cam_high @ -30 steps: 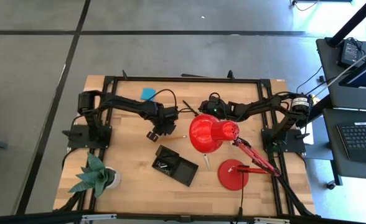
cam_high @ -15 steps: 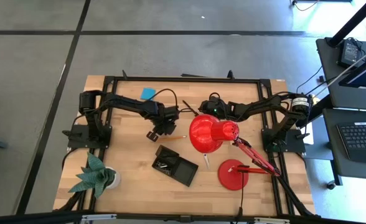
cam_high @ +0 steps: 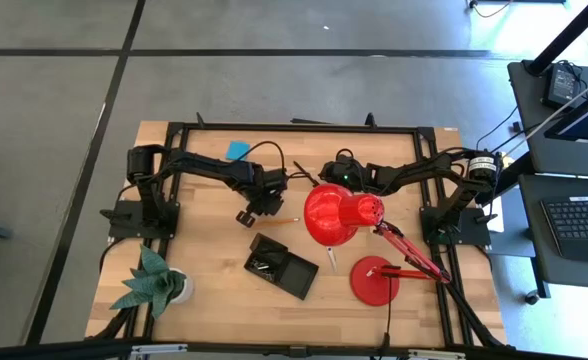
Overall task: Pick and place office supplies into organizer
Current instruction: Put the left black pen into the desk organizer
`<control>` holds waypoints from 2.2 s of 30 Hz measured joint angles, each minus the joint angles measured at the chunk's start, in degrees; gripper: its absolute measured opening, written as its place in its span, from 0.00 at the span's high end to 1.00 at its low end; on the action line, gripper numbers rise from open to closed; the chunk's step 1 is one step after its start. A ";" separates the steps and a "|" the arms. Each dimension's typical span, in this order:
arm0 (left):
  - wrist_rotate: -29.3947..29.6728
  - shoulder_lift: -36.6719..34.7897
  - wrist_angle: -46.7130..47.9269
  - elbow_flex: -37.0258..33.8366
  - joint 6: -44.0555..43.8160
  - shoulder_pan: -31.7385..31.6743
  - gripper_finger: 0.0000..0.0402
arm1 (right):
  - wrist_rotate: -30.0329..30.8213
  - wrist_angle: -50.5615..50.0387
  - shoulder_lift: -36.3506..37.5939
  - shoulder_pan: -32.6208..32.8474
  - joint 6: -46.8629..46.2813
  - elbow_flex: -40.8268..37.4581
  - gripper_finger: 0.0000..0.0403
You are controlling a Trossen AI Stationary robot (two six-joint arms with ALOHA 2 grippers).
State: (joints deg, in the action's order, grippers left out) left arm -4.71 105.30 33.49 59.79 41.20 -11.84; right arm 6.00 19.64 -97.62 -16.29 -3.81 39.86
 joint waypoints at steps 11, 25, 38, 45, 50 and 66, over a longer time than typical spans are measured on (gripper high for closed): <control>0.04 -7.61 0.83 -0.26 -5.51 0.07 0.91 | 0.00 0.02 0.00 0.00 -0.02 0.00 0.47; -0.68 -26.63 -0.82 -0.17 -12.77 1.73 0.95 | 0.00 0.24 -0.01 0.00 -0.19 0.00 0.47; -17.31 -30.50 -17.09 0.02 -26.12 8.40 0.95 | 0.00 0.24 -0.02 0.02 -0.45 0.00 0.47; -17.49 -28.39 -22.89 -0.04 -30.37 13.51 0.95 | -0.04 -0.04 -0.02 0.04 -0.72 0.00 0.47; -17.14 -25.76 -23.91 -0.04 -33.36 15.91 0.95 | -0.08 -0.28 -0.02 0.23 -2.91 0.00 0.47; -17.22 -13.92 -23.21 -0.02 -35.60 17.60 0.95 | -0.17 -0.30 -0.02 1.20 -3.43 0.00 0.47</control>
State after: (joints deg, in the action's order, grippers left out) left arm -21.93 91.38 10.28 59.77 5.60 5.77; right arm 5.83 19.34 -97.65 -15.09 -7.25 39.86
